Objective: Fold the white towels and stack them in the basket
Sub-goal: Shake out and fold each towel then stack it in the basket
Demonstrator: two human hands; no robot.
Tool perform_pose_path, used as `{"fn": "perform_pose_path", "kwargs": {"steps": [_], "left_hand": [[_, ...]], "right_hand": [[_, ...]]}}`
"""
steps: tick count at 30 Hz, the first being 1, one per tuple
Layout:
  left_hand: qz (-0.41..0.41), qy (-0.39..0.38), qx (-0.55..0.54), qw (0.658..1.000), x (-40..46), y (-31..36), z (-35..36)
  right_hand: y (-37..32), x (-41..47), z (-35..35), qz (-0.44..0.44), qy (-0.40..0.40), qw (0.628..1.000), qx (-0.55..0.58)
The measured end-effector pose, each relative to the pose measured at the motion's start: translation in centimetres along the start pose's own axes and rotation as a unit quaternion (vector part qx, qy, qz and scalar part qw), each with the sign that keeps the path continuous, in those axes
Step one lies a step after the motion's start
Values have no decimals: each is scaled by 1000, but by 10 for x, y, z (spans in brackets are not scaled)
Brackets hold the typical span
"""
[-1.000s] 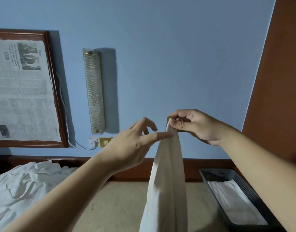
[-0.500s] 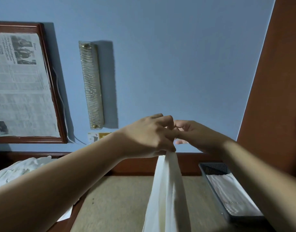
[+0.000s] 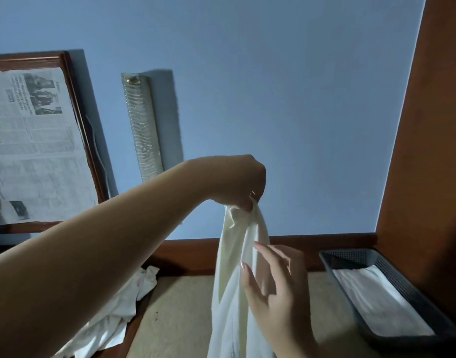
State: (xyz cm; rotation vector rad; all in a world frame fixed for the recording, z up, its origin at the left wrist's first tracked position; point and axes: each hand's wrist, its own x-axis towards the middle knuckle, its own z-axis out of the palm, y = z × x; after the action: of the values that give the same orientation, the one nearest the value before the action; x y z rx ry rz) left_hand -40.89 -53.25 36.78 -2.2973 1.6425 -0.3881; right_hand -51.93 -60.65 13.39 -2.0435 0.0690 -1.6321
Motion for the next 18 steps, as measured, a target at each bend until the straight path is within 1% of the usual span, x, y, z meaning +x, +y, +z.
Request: {"fn": "perform_pose_path", "kwargs": {"steps": [3, 9, 13, 15, 18], "left_hand": [[-11, -30, 28, 999, 7, 7, -6], [-24, -32, 31, 999, 5, -1, -5], [-35, -23, 17, 999, -2, -7, -2], [-36, -23, 19, 999, -4, -9, 0], [-42, -24, 10, 999, -4, -14, 3]], "right_hand": [[-2, 9, 13, -3, -4, 999, -38], [7, 2, 25, 26, -27, 996, -85], [12, 1, 29, -19, -30, 987, -155], [13, 0, 31, -46, -33, 984, -167], [11, -5, 36, -44, -58, 981, -180]]}}
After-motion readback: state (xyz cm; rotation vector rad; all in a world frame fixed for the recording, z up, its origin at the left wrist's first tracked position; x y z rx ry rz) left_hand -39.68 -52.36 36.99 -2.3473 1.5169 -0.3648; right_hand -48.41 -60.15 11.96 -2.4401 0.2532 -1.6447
